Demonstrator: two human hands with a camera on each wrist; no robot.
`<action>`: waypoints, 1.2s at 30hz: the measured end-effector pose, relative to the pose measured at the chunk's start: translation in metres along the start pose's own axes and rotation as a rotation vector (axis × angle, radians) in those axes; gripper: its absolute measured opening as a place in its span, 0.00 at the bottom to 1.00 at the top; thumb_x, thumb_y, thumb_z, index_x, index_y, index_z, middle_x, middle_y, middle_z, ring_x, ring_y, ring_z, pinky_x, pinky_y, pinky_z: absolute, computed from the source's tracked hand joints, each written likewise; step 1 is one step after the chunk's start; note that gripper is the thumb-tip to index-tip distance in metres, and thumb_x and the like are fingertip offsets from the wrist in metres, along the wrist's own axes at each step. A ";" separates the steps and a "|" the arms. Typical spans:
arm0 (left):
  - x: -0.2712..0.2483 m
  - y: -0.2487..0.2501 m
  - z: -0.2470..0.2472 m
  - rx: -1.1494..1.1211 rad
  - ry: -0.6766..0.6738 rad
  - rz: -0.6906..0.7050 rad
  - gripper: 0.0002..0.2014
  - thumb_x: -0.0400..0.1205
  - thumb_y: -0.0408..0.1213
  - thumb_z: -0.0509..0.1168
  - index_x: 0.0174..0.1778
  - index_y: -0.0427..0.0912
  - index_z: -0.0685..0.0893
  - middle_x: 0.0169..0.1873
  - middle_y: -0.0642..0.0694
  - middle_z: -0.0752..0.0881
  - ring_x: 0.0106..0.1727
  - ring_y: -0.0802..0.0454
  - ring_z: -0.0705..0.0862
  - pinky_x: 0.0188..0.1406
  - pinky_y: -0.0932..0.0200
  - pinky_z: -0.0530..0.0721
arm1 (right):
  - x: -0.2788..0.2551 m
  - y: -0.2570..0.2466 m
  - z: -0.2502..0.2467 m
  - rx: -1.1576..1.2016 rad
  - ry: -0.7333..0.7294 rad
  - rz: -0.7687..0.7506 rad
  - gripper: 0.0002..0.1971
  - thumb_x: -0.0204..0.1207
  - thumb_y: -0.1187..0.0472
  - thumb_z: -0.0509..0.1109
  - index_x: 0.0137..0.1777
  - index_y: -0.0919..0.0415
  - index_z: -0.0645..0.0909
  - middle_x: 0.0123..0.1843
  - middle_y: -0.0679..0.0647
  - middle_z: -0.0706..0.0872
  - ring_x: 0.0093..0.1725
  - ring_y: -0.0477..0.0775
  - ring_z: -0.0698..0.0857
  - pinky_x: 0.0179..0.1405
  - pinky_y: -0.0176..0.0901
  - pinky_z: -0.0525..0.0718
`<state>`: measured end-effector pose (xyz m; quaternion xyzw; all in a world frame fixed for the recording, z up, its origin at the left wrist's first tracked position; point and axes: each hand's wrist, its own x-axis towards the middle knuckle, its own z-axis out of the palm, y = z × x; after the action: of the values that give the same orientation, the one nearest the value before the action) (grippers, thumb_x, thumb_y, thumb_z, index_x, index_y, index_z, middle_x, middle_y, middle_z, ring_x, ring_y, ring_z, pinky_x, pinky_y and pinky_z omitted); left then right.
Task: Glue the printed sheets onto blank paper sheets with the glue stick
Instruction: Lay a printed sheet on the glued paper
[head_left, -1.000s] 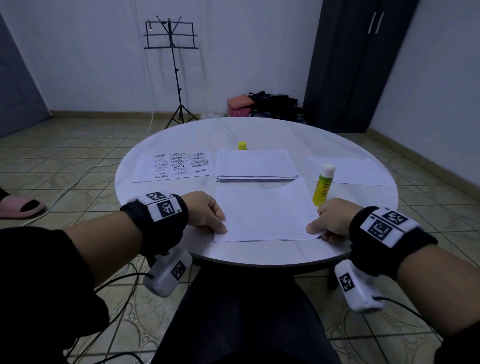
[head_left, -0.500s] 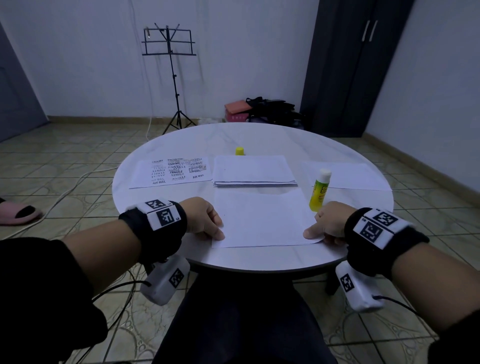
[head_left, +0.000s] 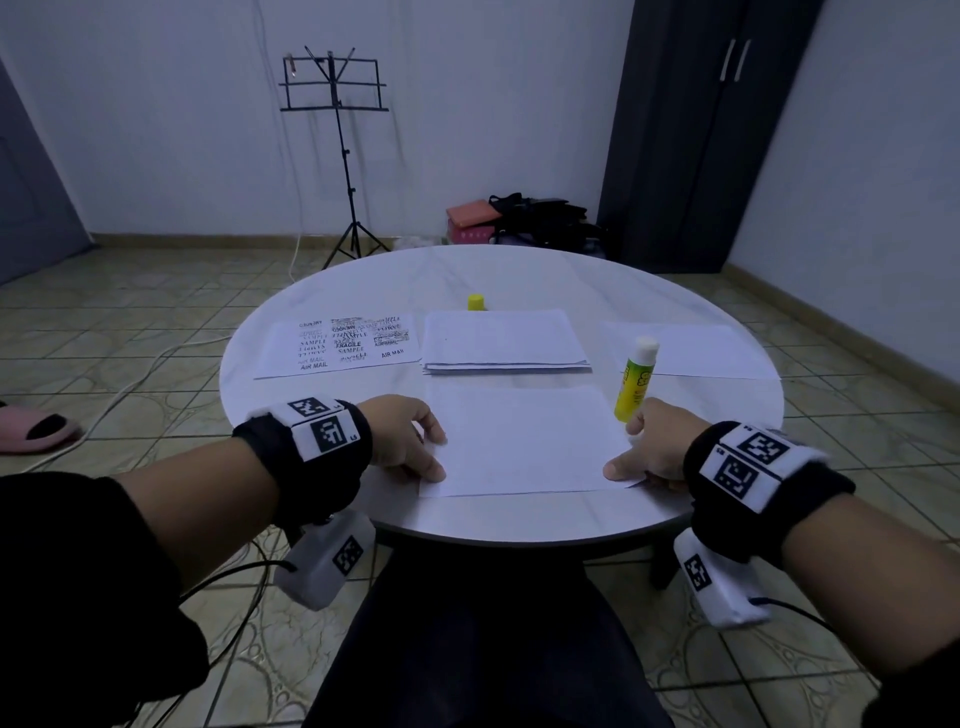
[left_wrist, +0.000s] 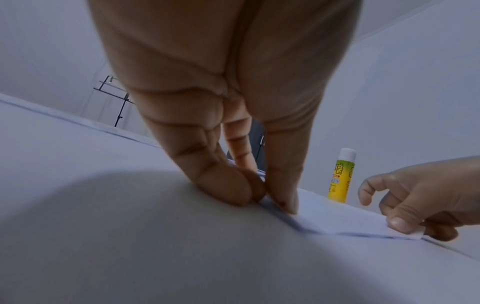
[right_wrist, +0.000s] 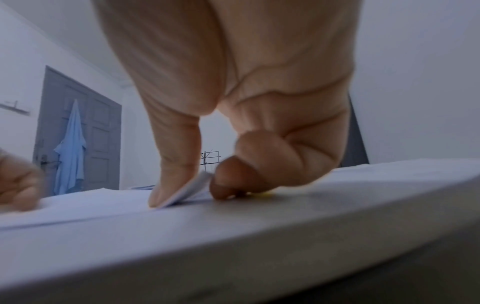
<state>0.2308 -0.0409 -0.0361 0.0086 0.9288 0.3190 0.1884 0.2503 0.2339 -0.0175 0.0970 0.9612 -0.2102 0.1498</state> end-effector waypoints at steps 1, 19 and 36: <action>0.000 0.001 -0.001 0.013 -0.015 -0.011 0.18 0.69 0.34 0.80 0.50 0.48 0.82 0.34 0.47 0.84 0.25 0.54 0.82 0.24 0.66 0.81 | -0.001 0.001 -0.001 -0.004 0.006 -0.011 0.25 0.69 0.55 0.79 0.59 0.56 0.68 0.47 0.51 0.75 0.44 0.54 0.77 0.30 0.38 0.71; 0.017 0.133 0.061 0.852 -0.115 0.198 0.43 0.77 0.70 0.56 0.83 0.48 0.57 0.81 0.42 0.60 0.80 0.41 0.61 0.75 0.44 0.61 | 0.005 0.006 -0.015 -0.127 -0.085 -0.084 0.28 0.67 0.59 0.80 0.67 0.51 0.77 0.57 0.50 0.79 0.44 0.47 0.78 0.42 0.36 0.76; 0.011 0.018 -0.015 0.820 -0.200 0.086 0.55 0.70 0.64 0.71 0.84 0.50 0.45 0.84 0.54 0.45 0.84 0.51 0.52 0.81 0.46 0.54 | -0.004 -0.019 -0.010 -0.475 -0.104 -0.130 0.28 0.72 0.63 0.73 0.72 0.67 0.74 0.70 0.63 0.78 0.62 0.60 0.82 0.41 0.40 0.79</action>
<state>0.2134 -0.0343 -0.0186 0.1525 0.9547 -0.0718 0.2453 0.2471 0.2207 -0.0007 -0.0139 0.9789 0.0078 0.2036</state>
